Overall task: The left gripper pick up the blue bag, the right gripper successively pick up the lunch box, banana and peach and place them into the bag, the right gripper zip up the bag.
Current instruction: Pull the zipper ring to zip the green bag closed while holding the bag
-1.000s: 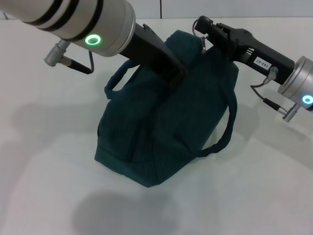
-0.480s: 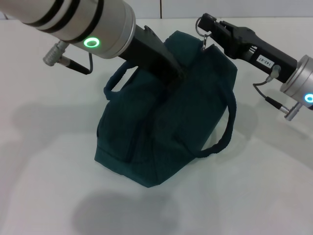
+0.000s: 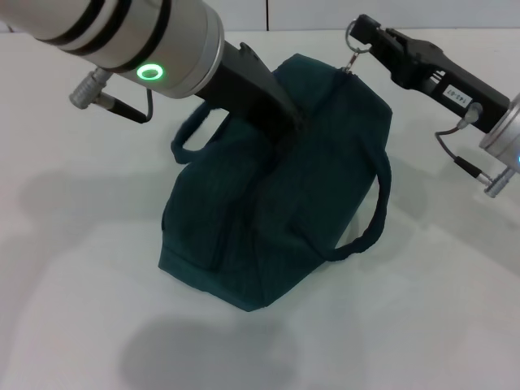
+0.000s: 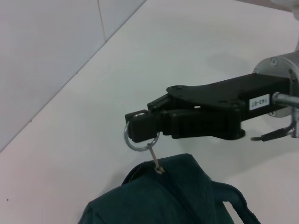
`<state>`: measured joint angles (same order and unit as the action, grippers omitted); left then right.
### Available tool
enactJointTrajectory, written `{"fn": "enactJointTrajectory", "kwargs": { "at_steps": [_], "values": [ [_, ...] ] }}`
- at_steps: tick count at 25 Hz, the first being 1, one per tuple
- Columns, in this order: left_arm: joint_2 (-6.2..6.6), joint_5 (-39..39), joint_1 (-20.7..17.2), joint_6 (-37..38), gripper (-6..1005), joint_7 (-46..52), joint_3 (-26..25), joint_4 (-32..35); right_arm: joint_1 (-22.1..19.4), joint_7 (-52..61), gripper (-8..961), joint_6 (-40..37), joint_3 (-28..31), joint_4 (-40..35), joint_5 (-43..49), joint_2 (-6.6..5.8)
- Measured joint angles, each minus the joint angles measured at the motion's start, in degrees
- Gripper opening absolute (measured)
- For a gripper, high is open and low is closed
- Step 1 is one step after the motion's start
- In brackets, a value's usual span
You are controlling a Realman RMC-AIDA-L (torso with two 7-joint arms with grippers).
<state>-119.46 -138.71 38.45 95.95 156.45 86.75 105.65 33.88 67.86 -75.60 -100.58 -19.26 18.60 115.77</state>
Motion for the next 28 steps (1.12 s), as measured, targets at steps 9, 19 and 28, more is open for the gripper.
{"fn": "enactJointTrajectory", "kwargs": {
  "at_steps": [9, 19, 28],
  "values": [
    [-0.09, 0.7, 0.0, 0.2, 29, -0.7, 0.0, 0.2, 0.3, 0.1, 116, 4.9, 1.0, 1.5, 0.0, -0.02],
    [-0.21, 0.8, -0.1, 0.2, 29, -0.8, 0.0, 1.9, 1.1, -0.1, 119, 13.4, 0.5, 1.5, 0.7, 0.06],
    [-0.24, 2.5, -0.1, 0.0, 30, -1.1, -0.2, 2.6, 1.9, -0.7, 121, 18.9, 0.1, 1.5, 0.8, 0.24]
  ]
}}
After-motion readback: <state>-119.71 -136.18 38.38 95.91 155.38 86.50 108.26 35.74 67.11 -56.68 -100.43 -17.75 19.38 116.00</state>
